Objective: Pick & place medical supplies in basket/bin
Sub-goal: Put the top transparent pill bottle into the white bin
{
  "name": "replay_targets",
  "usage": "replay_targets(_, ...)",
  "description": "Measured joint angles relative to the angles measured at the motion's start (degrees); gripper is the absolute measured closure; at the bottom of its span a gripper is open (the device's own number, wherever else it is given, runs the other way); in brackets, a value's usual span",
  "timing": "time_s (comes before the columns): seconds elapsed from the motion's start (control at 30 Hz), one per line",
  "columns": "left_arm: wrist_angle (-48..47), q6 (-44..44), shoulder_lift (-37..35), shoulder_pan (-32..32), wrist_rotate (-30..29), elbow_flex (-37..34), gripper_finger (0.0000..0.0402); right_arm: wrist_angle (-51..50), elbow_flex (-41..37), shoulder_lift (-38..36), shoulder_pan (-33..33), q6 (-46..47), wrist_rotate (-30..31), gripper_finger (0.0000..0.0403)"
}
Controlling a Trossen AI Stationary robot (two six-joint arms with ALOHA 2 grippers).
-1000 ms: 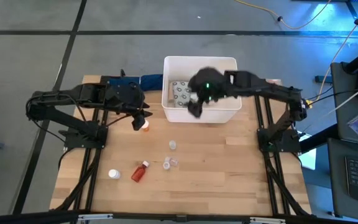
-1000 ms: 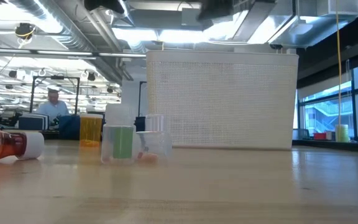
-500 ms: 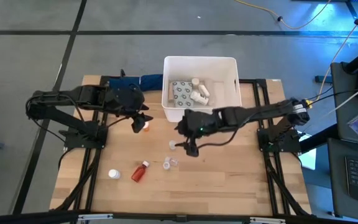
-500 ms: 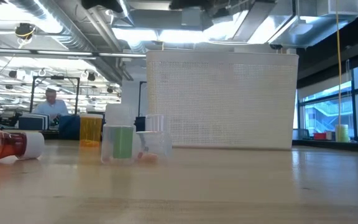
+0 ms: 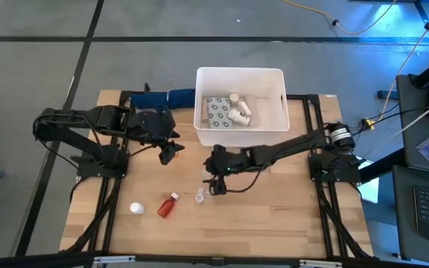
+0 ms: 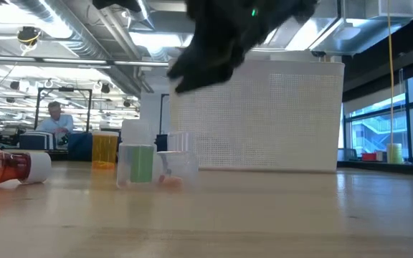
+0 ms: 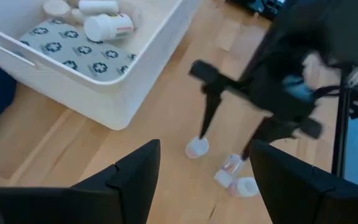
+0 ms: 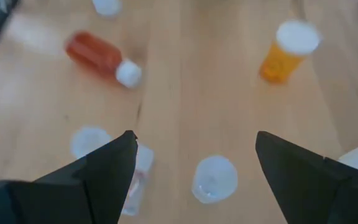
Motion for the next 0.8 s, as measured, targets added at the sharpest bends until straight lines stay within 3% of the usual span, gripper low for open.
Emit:
replay_targets(0.17,-0.23,0.05,0.79,-1.29,0.03,0.0,0.0162,0.17,0.34,4.56,-0.04,1.19,4.83,0.0075)
replay_targets(0.4,-0.18,0.15,1.17,-2.06,0.02,-0.02,0.0162,-0.94,0.43,5.48,-1.39,5.45,5.45,0.0099)
replay_targets(0.6,-0.18,0.17,1.16,-2.02,0.01,-0.02,0.0162,-0.48,0.52,6.38,-2.29,4.76,1.86,0.0142)
replay_targets(0.8,-0.21,0.17,1.16,-2.02,0.01,-0.02,0.0162,-0.58,0.45,8.52,-2.23,4.77,-0.05,0.0157)
